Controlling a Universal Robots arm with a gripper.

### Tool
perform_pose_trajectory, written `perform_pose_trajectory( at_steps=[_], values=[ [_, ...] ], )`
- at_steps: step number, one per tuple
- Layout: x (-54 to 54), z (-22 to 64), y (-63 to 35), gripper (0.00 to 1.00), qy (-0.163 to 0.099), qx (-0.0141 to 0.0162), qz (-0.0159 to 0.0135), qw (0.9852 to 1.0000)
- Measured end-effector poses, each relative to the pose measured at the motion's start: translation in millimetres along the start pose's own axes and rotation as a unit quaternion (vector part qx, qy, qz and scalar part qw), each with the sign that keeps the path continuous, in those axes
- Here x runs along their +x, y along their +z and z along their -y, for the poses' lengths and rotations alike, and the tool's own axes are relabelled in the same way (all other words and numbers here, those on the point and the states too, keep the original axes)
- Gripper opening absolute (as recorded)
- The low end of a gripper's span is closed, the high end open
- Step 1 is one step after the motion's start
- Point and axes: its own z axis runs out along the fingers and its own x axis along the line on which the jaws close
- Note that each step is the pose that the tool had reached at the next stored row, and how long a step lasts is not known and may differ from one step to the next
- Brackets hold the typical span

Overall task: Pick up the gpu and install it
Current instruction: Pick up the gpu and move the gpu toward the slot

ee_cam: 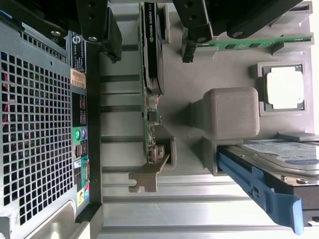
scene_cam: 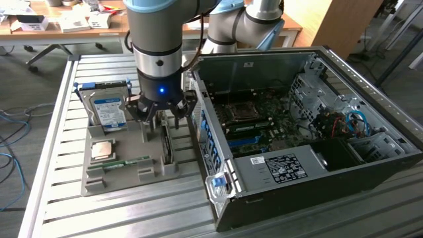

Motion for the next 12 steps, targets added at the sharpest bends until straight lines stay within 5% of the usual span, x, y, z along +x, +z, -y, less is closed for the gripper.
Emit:
perform_pose_trajectory(
  at_steps=[12],
  values=[
    [0.0, 1.0, 10.9, 0.6, 0.0, -0.0001, 0.0, 1.0]
  ],
)
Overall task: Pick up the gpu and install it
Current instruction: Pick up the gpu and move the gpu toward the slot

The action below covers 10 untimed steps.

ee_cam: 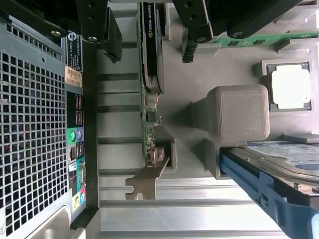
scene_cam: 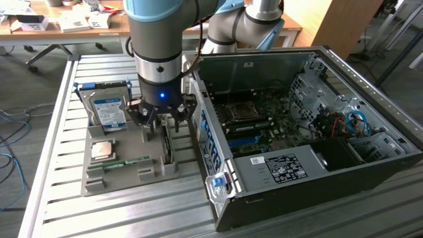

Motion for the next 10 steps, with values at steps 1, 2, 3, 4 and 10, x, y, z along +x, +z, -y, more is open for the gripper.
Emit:
perform_pose_trajectory(
  at_steps=[1, 2, 3, 4, 10],
  values=[
    [0.1, 0.1, 1.2, 0.6, 0.0, 0.0001, -0.0001, 1.0],
    [0.1, 0.2, 2.6, 0.6, 0.0, 0.0001, -0.0001, 1.0],
    [0.1, 0.3, 3.8, 0.6, 0.0, 0.0001, -0.0001, 1.0],
    [0.1, 0.4, 5.1, 0.6, 0.0, 0.0001, -0.0001, 1.0],
    [0.2, 1.1, 14.2, 0.6, 0.0, 0.0001, -0.0001, 1.0]
  ],
)
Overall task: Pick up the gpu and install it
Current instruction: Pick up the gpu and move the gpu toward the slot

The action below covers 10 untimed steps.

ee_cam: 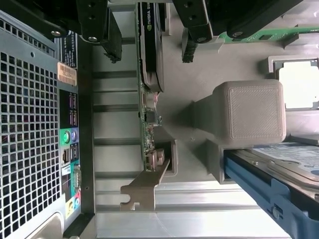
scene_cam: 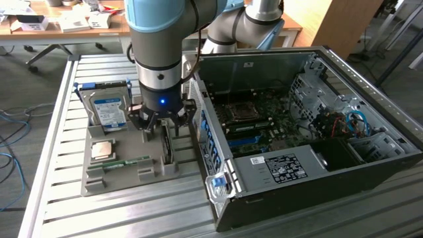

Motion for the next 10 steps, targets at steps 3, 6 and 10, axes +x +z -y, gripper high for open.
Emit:
perform_pose_trajectory(
  at_steps=[3, 6, 10],
  values=[
    [0.0, 0.2, 2.1, 0.6, 0.0, 0.0001, -0.0001, 1.0],
    [0.1, 0.2, 2.1, 0.6, 0.0, 0.0001, -0.0001, 1.0],
    [0.0, 0.2, 2.2, 0.6, 0.0, 0.0001, 0.0, 1.0]
  ],
)
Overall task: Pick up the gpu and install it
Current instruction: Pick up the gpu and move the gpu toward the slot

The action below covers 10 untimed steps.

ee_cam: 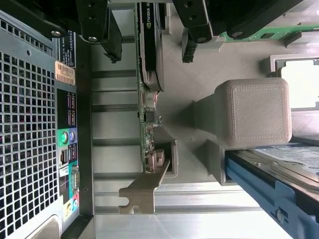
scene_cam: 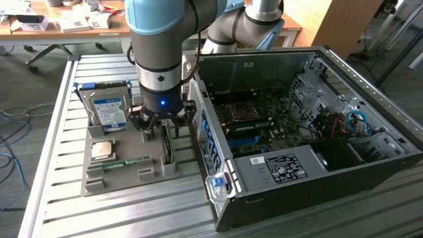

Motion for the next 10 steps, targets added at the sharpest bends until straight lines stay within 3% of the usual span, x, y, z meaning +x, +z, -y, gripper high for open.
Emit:
perform_pose_trajectory(
  at_steps=[4, 5, 10],
  values=[
    [0.0, 0.0, 0.0, 0.59, 0.0, 0.0, 0.0, 1.0],
    [0.0, 0.0, 0.0, 0.52, 0.0, -0.0001, 0.0, 1.0],
    [0.0, 0.3, 4.5, 0.52, 0.0, -0.0001, 0.0001, 1.0]
  ],
)
